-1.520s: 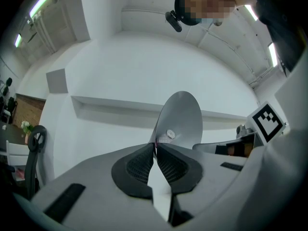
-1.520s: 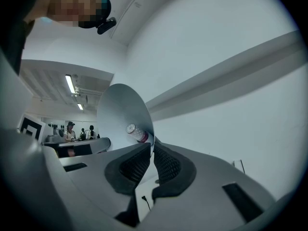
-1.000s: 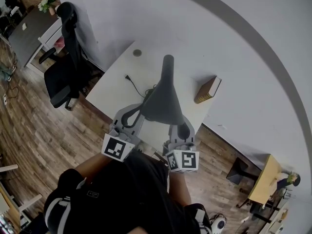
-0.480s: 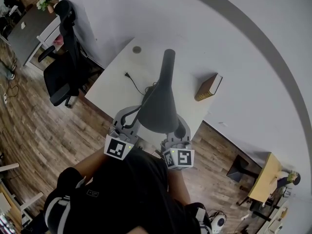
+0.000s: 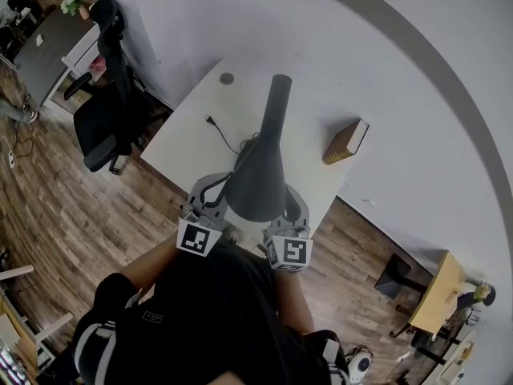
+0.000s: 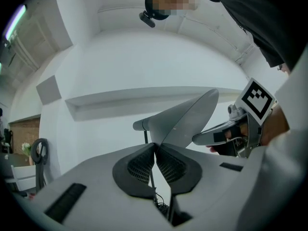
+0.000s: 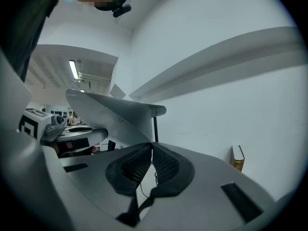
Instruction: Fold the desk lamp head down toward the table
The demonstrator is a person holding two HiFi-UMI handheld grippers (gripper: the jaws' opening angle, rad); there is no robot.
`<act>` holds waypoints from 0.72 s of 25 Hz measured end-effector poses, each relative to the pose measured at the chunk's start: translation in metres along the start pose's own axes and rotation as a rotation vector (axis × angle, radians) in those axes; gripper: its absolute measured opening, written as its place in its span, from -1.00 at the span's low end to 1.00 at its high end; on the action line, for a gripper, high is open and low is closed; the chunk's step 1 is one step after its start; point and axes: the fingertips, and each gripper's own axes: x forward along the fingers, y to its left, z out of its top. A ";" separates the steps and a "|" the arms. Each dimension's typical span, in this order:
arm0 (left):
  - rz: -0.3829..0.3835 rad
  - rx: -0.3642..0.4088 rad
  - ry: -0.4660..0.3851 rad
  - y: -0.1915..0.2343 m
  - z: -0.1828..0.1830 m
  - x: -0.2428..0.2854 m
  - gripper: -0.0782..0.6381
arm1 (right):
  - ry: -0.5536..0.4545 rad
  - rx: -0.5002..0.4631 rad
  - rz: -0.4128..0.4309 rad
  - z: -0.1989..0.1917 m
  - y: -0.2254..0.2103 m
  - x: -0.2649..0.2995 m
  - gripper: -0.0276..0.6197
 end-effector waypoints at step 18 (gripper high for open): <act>0.057 0.043 0.001 0.000 -0.024 0.010 -0.69 | -0.001 -0.132 -0.037 -0.016 -0.004 0.014 -0.84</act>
